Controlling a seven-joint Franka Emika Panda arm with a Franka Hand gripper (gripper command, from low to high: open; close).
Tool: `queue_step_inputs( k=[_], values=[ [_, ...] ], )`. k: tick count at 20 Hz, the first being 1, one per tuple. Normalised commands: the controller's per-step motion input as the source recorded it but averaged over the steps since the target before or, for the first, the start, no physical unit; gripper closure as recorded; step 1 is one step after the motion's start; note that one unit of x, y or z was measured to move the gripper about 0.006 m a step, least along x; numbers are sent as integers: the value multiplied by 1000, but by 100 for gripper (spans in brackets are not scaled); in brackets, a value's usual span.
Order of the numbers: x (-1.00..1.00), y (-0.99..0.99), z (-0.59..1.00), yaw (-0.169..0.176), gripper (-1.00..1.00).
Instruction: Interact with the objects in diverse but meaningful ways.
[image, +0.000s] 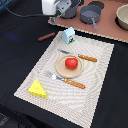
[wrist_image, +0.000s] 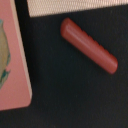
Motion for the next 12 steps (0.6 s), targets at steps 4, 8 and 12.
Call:
queue_step_inputs(
  k=[4,8,12],
  values=[
    [-237,-472,-141,142,-100],
    [-247,-341,-196,179,-100],
    [-264,-370,-211,155,-100]
  ],
)
